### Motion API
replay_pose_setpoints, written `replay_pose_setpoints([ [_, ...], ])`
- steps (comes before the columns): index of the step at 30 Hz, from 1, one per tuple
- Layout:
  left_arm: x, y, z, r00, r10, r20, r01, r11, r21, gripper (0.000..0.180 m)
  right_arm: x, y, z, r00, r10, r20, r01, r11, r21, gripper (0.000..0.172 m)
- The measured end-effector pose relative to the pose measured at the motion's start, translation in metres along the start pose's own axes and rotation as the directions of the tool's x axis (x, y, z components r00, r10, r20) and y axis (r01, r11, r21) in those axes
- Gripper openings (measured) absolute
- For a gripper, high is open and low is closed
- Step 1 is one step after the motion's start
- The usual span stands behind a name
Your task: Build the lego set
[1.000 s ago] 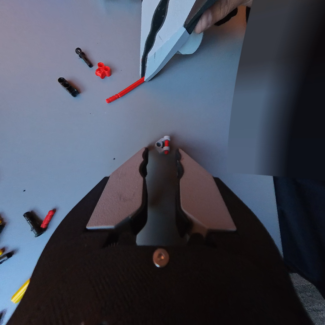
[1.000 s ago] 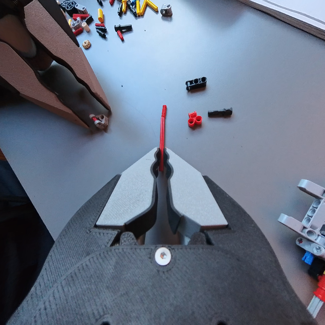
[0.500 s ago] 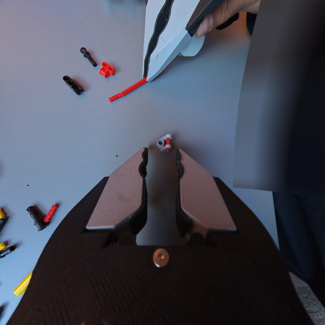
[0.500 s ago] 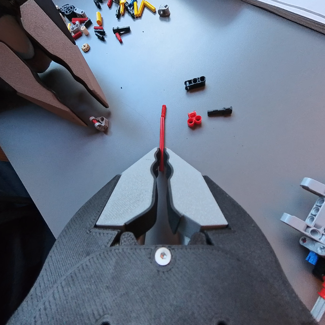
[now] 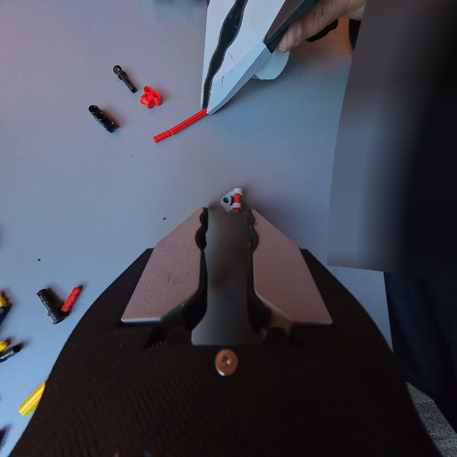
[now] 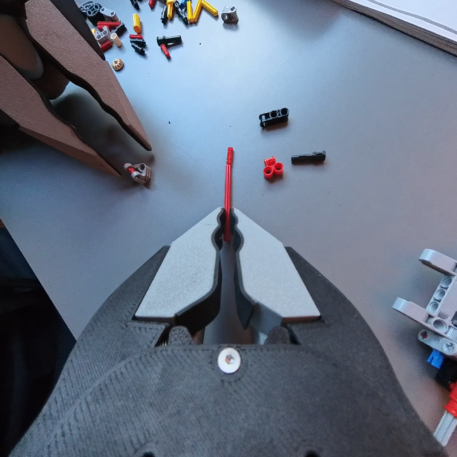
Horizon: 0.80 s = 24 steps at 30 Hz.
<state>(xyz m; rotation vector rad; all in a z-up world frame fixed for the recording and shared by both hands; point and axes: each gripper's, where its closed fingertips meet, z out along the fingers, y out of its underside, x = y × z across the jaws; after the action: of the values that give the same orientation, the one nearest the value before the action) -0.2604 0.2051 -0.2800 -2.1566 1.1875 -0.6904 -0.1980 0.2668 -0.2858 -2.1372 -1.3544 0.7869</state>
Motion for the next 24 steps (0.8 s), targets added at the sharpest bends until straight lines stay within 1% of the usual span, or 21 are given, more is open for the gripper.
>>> replay_pose_setpoints([
  [3, 0.0000, 0.0004, 0.0003, 1.000, -0.002, -0.002, 0.002, 1.000, -0.001, 0.029, 0.0002, 0.0000, 0.0001, 1.000, -0.010, -0.019, 0.010, 1.000, -0.001, 0.000],
  [7, 0.0011, -0.0001, 0.0003, 1.000, -0.001, -0.007, 0.001, 1.000, 0.001, 0.029, 0.0004, 0.0003, 0.0004, 0.996, -0.060, -0.071, 0.059, 0.998, -0.015, 0.000],
  [12, 0.0010, -0.0004, -0.0006, 1.000, 0.001, -0.004, -0.001, 1.000, 0.002, 0.029, 0.0006, 0.0003, 0.0005, 0.993, -0.074, -0.091, 0.073, 0.997, -0.018, 0.000],
  [16, 0.0009, -0.0012, -0.0016, 1.000, 0.000, -0.001, 0.000, 1.000, 0.006, 0.029, 0.0008, 0.0007, 0.0006, 0.985, -0.117, -0.129, 0.113, 0.993, -0.034, 0.000],
  [21, 0.0005, -0.0009, -0.0019, 1.000, 0.002, 0.003, -0.002, 1.000, 0.003, 0.029, 0.0006, 0.0005, 0.0004, 0.990, -0.089, -0.109, 0.088, 0.996, -0.013, 0.000],
  [24, -0.0003, -0.0031, -0.0055, 1.000, -0.006, -0.003, 0.006, 1.000, 0.020, 0.029, 0.0000, 0.0002, 0.0001, 0.996, -0.053, -0.066, 0.055, 0.998, 0.021, 0.000],
])
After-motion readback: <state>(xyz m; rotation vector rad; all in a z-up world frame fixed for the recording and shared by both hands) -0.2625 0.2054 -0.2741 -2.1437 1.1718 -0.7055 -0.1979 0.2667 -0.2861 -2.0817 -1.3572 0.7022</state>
